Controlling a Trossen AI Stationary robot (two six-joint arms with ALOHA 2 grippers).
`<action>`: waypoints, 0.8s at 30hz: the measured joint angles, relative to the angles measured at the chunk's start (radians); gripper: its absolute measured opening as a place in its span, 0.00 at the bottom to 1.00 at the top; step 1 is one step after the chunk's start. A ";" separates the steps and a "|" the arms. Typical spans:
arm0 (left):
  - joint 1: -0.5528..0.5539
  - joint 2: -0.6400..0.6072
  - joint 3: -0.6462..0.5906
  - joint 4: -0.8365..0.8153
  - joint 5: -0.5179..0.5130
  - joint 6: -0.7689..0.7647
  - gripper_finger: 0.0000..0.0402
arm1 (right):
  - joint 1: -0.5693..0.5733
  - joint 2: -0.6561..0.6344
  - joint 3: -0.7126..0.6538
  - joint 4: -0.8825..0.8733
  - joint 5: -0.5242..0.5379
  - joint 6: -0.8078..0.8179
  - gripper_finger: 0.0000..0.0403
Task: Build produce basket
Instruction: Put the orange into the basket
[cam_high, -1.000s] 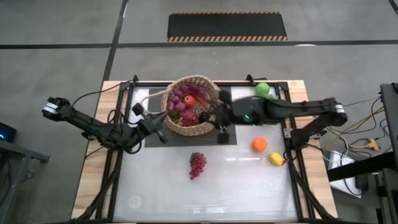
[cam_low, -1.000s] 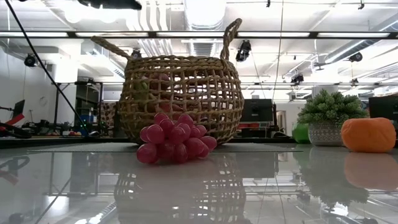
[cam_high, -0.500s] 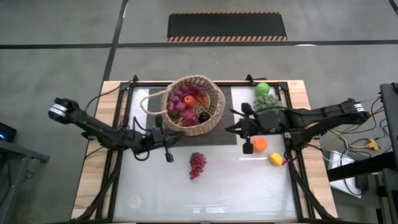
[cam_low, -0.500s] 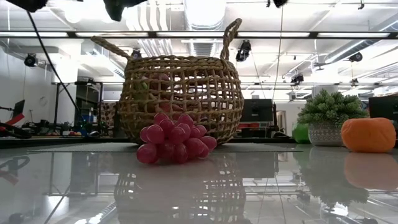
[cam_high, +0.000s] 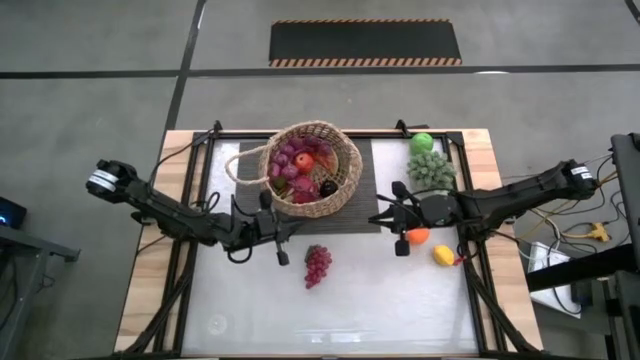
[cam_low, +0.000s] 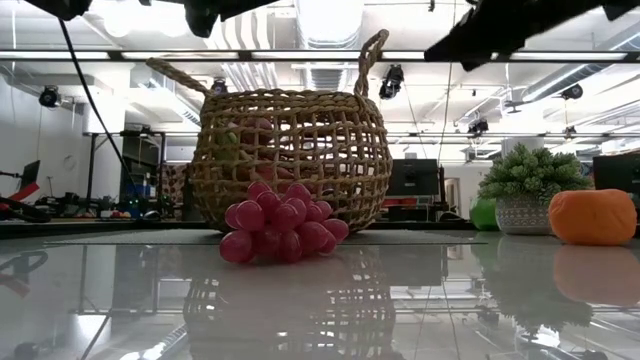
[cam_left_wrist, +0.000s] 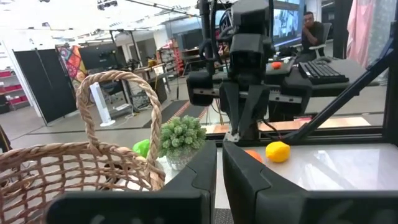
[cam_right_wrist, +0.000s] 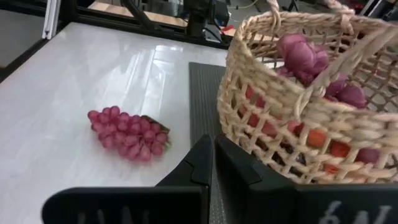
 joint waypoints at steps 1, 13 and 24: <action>0.000 0.000 0.000 0.000 0.000 0.000 0.03 | 0.000 0.000 -0.014 0.013 -0.003 0.000 0.02; 0.001 -0.001 -0.003 -0.004 0.000 0.001 0.03 | 0.000 -0.008 -0.046 0.038 -0.015 0.097 0.03; 0.004 -0.002 -0.003 -0.002 -0.003 0.035 0.03 | 0.002 -0.014 -0.035 -0.169 0.037 0.411 0.35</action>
